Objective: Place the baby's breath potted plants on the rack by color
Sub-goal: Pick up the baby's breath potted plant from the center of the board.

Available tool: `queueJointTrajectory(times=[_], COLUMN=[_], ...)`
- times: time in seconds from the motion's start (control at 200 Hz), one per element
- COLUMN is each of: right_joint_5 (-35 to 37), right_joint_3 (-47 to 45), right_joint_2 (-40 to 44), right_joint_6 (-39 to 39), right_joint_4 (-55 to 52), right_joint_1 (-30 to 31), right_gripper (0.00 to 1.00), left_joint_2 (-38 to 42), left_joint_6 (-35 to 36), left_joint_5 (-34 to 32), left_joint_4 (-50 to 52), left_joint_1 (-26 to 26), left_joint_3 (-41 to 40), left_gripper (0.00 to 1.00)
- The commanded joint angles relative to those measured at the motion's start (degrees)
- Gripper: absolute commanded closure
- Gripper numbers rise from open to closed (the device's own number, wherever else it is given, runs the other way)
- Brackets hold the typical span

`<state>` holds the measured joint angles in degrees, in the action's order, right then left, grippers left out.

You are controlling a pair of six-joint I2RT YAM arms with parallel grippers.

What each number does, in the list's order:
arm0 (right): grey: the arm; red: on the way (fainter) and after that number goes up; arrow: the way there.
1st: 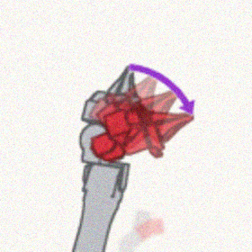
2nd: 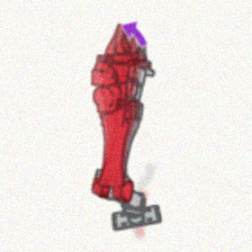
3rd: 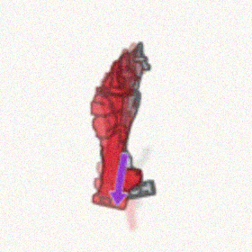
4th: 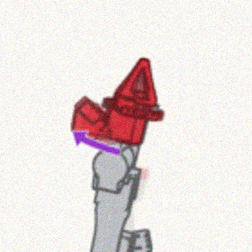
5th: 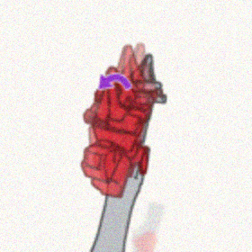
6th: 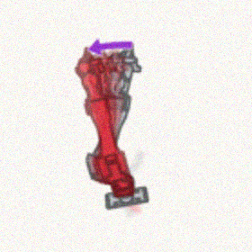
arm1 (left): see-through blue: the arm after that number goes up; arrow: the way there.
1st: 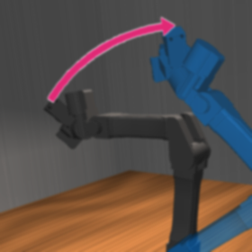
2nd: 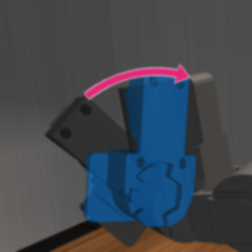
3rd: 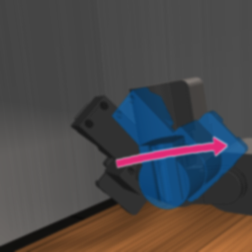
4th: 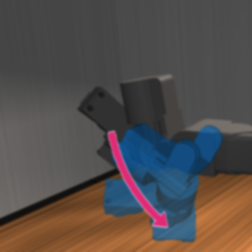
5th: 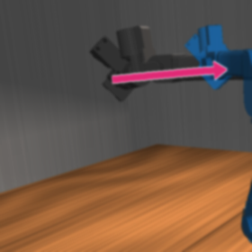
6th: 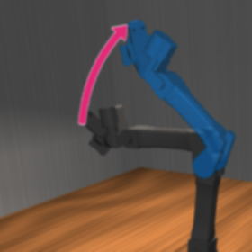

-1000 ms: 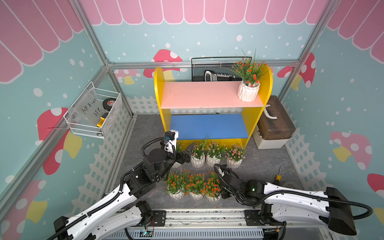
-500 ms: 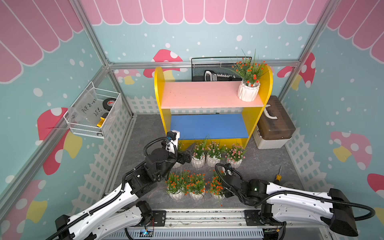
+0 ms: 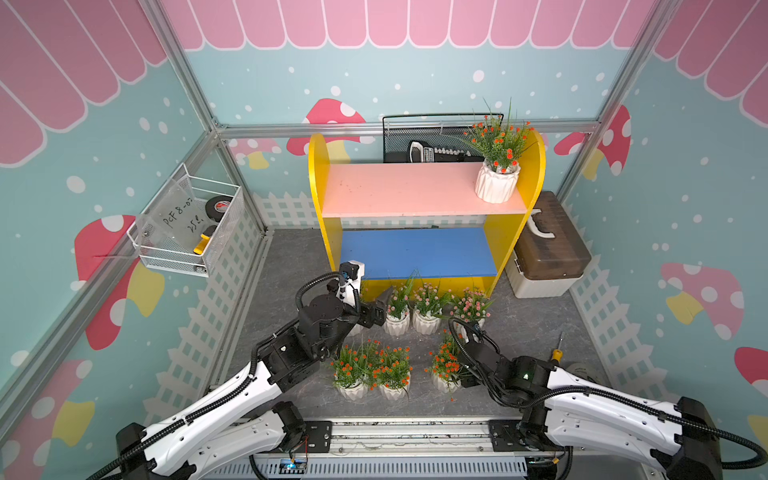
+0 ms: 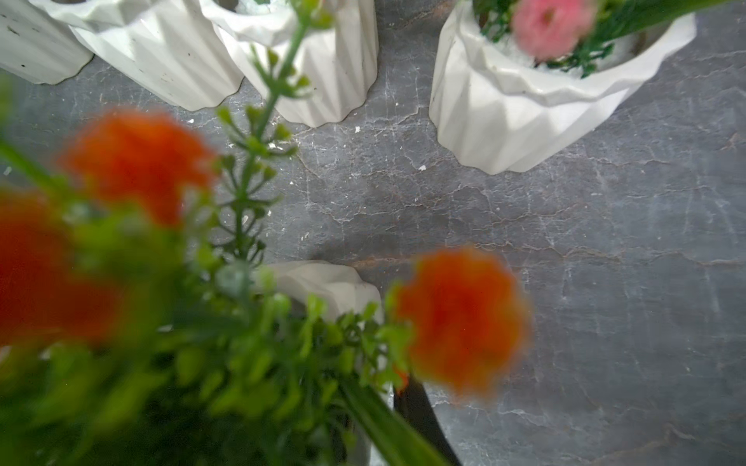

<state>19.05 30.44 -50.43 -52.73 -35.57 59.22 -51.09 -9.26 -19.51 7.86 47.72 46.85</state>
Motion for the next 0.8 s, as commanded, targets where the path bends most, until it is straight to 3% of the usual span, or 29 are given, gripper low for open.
queueJointTrajectory(times=[0.0, 0.365, 0.56, 0.795], right_joint_5=[-0.6, -2.3, -3.7, -6.8], right_joint_3=[-1.3, -0.9, 0.1, 2.2], right_joint_2=[0.0, -4.0, -5.0, -4.9], right_joint_6=[-0.1, 0.6, 2.5, 6.0], right_joint_4=[-0.6, 0.7, 1.0, 1.2], right_joint_1=[-0.4, -1.3, -2.9, -5.6], right_gripper=[0.79, 0.79, 0.91, 0.97], left_joint_2=[-0.6, -1.9, -1.8, -0.9], left_joint_6=[-0.3, 0.4, 1.2, 3.1], left_joint_5=[0.5, 2.5, 3.8, 5.5], left_joint_4=[-0.6, -1.3, -1.8, -3.1], left_joint_1=[0.3, 0.3, 0.3, 0.3], left_joint_3=[0.5, 0.9, 0.5, -0.6], left_gripper=[0.03, 0.03, 0.02, 0.01])
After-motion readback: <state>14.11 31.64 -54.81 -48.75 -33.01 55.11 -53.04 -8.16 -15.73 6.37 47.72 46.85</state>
